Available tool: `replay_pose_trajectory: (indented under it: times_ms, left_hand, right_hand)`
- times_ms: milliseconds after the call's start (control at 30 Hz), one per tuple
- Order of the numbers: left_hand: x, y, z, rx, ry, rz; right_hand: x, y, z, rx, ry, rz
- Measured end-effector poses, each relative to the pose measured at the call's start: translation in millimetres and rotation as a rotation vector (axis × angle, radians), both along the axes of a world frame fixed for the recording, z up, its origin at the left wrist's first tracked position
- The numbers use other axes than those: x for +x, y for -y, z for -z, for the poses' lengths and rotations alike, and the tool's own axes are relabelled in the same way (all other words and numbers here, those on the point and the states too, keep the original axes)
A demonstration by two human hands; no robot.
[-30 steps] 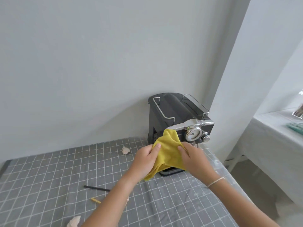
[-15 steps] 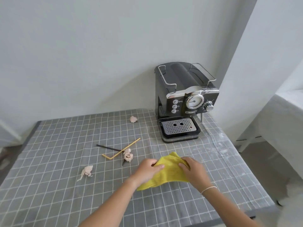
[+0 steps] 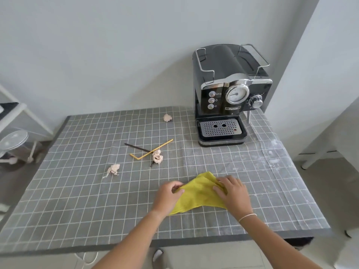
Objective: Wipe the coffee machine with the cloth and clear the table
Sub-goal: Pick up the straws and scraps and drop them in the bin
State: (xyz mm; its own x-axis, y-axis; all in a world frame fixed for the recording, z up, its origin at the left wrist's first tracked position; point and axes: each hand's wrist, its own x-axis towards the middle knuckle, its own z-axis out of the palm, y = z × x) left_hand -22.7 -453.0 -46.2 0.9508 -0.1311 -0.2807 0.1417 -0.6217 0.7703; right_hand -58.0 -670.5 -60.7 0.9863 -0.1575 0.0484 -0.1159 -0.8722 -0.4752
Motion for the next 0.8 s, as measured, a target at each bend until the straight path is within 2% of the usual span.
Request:
replay_pose_trajectory:
  times_ms: [233, 433, 567, 700, 800]
  left_hand:
    - [17, -50, -22, 0.062, 0.104, -0.142]
    - [43, -120, -33, 0.101, 0.182, -0.237]
    - [63, -167, -21, 0.197, 0.205, -0.238]
    - [85, -200, -1, 0.394, 0.237, -0.107]
    - [98, -213, 11, 0.432, 0.181, -0.021]
  right_hand:
    - [43, -51, -27, 0.076, 0.173, -0.106]
    - [90, -121, -34, 0.114, 0.210, -0.257]
    - [117, -157, -24, 0.099, 0.151, -0.296]
    - [139, -185, -13, 0.112, -0.004, -0.239]
    - [154, -200, -4, 0.100, -0.110, -0.182]
